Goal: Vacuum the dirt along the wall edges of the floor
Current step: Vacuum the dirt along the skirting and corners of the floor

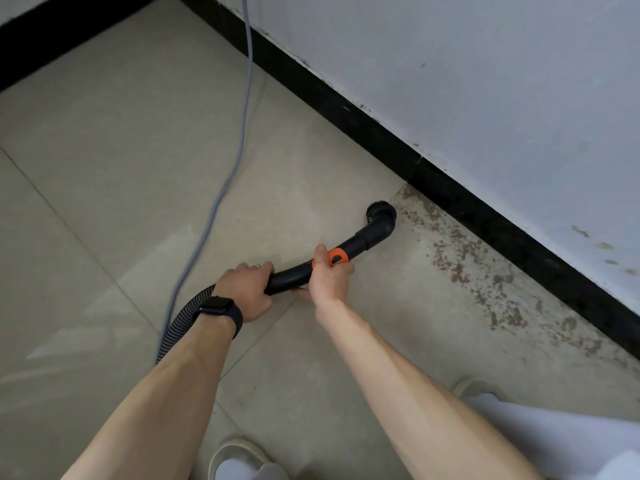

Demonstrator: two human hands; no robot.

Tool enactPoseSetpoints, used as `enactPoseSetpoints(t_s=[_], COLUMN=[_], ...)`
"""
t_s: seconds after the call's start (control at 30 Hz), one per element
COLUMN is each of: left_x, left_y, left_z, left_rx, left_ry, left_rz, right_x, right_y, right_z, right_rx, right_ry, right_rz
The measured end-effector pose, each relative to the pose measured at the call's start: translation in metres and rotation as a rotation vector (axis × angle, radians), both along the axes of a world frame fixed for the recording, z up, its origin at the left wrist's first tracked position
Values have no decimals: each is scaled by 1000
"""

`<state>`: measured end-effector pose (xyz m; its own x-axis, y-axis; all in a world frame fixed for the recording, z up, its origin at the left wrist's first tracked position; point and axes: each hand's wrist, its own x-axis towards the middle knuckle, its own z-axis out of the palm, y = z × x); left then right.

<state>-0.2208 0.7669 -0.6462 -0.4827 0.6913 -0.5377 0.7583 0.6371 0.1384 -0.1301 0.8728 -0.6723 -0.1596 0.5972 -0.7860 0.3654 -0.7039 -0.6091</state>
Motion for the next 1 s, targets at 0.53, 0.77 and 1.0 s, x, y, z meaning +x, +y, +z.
enactPoseSetpoints(t_s=[0.53, 0.77, 1.0], left_x=[5, 9, 10], left_y=[45, 63, 76], left_z=[-10, -12, -14], left_rx=[45, 66, 81], left_ry=[-13, -24, -55], left_rz=[2, -8, 0], right_x=[8, 13, 13], right_y=[49, 66, 77], right_z=[-2, -2, 1], right_rx=[65, 116, 129], right_ry=[-63, -77, -82], right_rz=[-3, -9, -16])
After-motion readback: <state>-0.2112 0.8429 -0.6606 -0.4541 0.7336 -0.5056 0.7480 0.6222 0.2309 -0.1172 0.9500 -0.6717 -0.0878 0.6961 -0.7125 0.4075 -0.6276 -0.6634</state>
